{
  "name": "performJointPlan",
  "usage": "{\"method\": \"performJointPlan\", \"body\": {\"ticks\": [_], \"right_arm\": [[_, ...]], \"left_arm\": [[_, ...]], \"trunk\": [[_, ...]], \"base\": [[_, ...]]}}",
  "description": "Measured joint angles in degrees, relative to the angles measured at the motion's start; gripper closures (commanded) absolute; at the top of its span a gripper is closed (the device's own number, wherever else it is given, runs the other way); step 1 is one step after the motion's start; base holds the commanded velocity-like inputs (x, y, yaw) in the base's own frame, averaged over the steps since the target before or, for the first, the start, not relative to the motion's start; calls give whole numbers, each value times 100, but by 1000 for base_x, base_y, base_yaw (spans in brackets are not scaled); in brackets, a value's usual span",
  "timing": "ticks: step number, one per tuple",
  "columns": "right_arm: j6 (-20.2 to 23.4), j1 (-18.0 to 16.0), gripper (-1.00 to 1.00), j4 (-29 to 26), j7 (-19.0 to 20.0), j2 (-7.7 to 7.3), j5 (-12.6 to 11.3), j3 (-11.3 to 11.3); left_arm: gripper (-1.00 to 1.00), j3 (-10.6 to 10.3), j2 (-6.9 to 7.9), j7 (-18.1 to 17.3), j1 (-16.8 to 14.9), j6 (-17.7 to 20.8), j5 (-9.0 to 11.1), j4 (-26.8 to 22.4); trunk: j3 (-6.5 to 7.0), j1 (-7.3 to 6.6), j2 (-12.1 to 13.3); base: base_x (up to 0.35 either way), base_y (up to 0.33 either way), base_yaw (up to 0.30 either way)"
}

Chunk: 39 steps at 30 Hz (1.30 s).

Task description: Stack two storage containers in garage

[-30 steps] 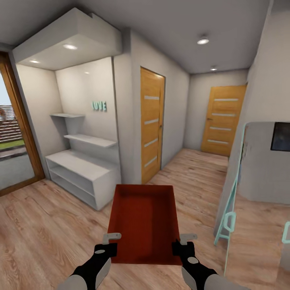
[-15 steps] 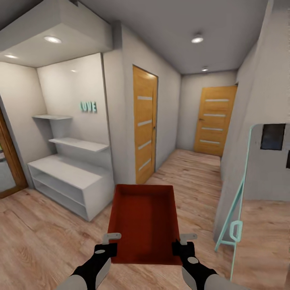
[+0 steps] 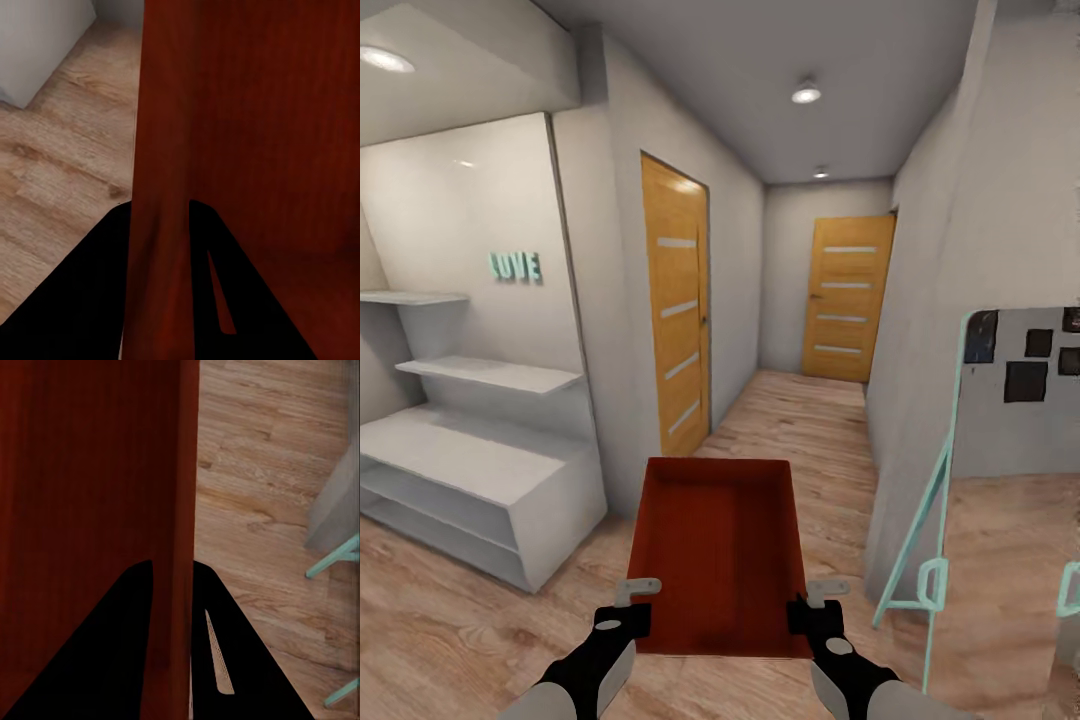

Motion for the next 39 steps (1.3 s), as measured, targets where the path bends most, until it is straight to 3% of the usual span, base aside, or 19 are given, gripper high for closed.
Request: {"method": "performJointPlan", "body": {"ticks": [29,39], "right_arm": [[0,2,100,-2,0,0,11,-11],[-4,-2,100,4,-6,5,-7,5]], "left_arm": [[100,-2,0,0,0,0,2,1],[100,1,3,1,1,2,-5,-5]], "trunk": [[0,0,0],[0,0,0]], "base": [[322,109,-283],[322,106,-50]]}}
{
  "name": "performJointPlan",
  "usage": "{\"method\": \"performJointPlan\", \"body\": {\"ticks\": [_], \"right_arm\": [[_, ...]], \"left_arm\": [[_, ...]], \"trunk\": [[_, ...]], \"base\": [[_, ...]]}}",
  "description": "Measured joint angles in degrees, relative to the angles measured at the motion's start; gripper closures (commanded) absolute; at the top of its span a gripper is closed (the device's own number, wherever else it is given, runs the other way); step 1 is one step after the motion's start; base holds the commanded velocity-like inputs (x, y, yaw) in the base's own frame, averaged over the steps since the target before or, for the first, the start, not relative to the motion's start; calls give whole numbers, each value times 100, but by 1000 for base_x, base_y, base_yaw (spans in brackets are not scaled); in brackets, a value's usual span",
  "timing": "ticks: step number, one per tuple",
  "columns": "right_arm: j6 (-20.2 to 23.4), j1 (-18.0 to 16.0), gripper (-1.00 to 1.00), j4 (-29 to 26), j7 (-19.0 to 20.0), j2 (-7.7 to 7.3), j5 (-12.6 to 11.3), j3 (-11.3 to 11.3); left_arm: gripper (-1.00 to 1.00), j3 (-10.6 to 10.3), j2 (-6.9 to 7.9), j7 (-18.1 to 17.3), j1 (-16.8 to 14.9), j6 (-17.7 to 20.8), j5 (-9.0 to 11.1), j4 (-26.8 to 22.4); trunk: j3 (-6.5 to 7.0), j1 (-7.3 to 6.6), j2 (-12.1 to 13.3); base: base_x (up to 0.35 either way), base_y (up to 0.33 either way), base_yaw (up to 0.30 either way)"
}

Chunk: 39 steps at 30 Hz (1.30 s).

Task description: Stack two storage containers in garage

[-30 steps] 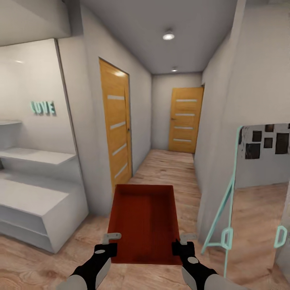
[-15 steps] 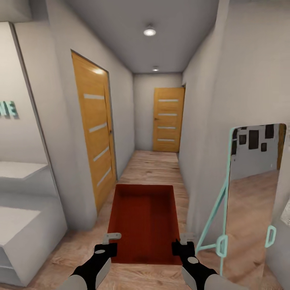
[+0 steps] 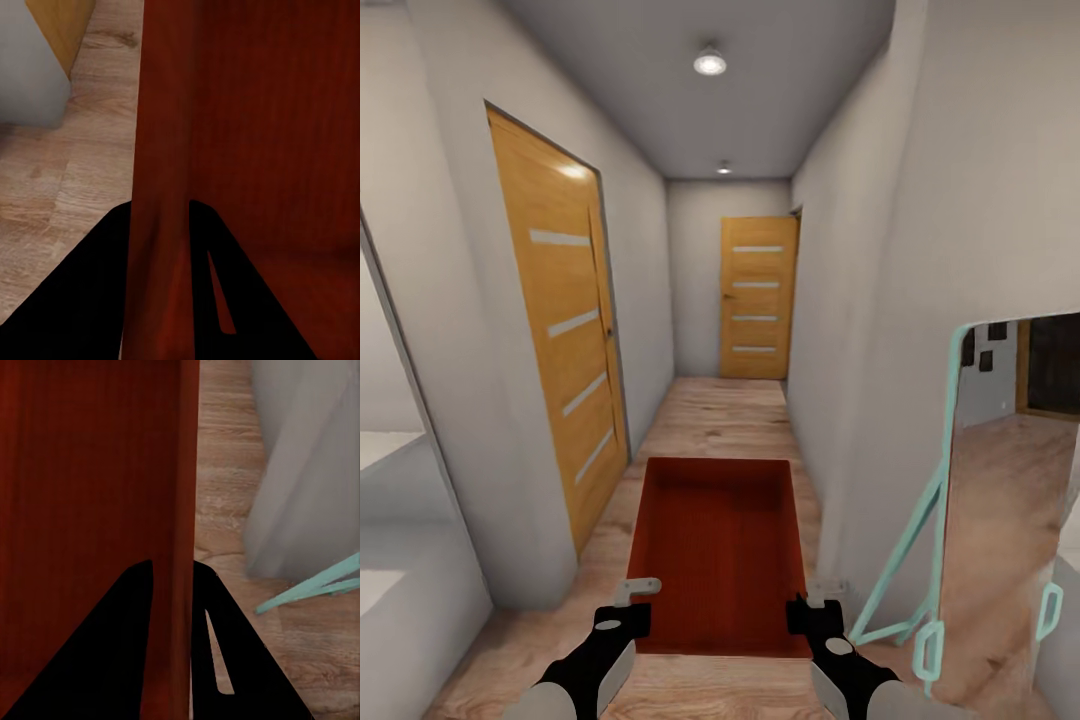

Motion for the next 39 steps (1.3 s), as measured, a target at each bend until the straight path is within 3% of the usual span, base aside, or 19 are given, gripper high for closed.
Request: {"method": "performJointPlan", "body": {"ticks": [21,39], "right_arm": [[-8,-1,100,4,-7,2,-26,22],[-17,1,100,17,-14,5,-57,40]], "left_arm": [[100,-49,2,25,0,-2,46,-1],[100,-29,3,12,-2,5,10,10]], "trunk": [[0,0,0],[0,0,0]], "base": [[322,98,0],[322,9,0]]}}
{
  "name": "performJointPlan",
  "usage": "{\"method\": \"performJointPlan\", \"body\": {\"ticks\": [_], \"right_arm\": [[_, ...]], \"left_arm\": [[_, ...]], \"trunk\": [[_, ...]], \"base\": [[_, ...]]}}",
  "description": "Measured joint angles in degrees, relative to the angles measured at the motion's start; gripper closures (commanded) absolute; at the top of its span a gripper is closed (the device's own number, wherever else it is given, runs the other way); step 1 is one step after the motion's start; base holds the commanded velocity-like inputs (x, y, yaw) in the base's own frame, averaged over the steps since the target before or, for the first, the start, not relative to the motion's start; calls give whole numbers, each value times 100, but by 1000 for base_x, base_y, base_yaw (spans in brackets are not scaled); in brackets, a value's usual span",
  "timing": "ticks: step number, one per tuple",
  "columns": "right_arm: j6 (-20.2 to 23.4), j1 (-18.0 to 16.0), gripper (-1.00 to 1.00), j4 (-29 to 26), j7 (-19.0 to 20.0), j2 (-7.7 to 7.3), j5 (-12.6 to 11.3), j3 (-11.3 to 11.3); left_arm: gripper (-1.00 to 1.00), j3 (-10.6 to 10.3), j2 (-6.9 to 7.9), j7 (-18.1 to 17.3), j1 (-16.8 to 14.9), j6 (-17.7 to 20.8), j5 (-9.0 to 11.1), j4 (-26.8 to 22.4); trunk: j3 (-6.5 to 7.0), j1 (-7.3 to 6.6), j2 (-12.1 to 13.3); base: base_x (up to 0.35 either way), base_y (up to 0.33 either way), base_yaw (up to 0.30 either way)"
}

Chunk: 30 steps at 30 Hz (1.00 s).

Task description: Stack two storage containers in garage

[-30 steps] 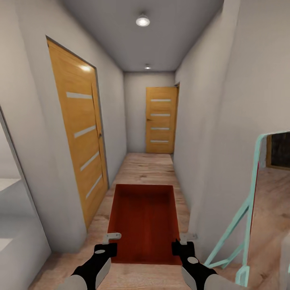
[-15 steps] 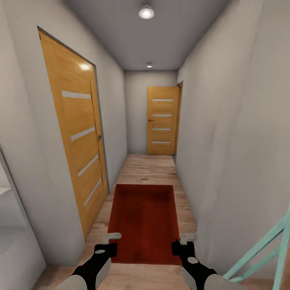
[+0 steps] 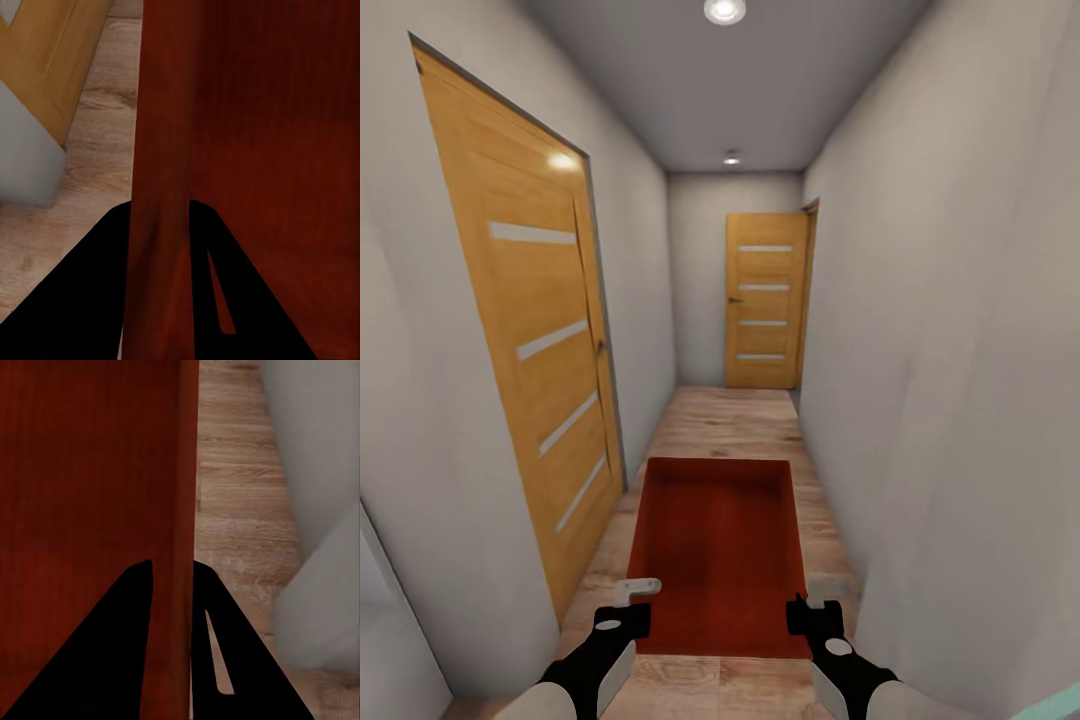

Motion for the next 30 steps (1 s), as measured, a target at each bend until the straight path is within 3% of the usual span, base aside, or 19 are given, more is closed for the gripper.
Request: {"method": "performJointPlan", "body": {"ticks": [30], "right_arm": [[13,-1,100,-7,6,-3,19,-10]], "left_arm": [[100,-2,-1,2,1,0,12,0]], "trunk": [[0,0,0]], "base": [[323,88,0]]}}
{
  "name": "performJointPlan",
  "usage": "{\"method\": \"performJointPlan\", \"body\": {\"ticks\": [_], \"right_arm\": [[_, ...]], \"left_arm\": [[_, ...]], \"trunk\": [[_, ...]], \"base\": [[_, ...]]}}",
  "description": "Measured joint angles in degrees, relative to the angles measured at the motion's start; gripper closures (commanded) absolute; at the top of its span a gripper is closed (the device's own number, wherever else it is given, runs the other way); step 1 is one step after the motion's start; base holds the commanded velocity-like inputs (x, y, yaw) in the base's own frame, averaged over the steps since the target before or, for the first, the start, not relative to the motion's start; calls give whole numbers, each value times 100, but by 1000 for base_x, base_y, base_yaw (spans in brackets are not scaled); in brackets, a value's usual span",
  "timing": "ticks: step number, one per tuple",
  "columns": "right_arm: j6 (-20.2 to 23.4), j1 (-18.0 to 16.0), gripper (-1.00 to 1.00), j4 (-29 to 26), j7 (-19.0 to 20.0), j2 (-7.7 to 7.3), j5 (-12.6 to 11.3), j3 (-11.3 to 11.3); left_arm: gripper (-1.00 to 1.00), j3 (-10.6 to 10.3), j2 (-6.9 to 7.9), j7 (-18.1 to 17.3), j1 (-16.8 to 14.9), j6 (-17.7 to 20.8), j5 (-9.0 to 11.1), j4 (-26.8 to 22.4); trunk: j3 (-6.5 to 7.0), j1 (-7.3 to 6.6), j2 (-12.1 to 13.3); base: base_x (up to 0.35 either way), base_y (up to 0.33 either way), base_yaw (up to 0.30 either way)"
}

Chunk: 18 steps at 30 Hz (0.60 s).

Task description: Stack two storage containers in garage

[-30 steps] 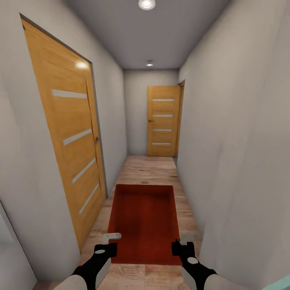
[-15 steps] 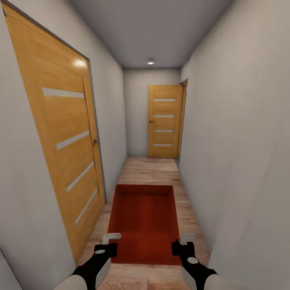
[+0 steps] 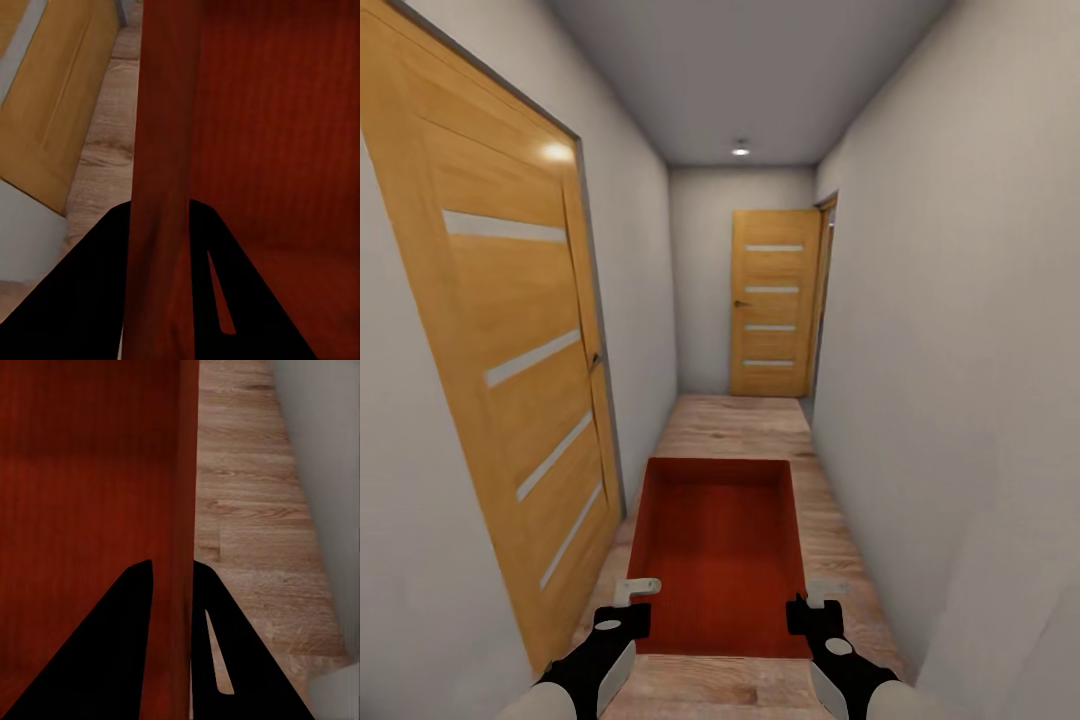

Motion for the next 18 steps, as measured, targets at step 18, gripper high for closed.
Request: {"method": "performJointPlan", "body": {"ticks": [18], "right_arm": [[9,0,100,-4,10,-6,24,-16]], "left_arm": [[100,1,-2,-3,1,0,7,3]], "trunk": [[0,0,0]], "base": [[323,79,0]]}}
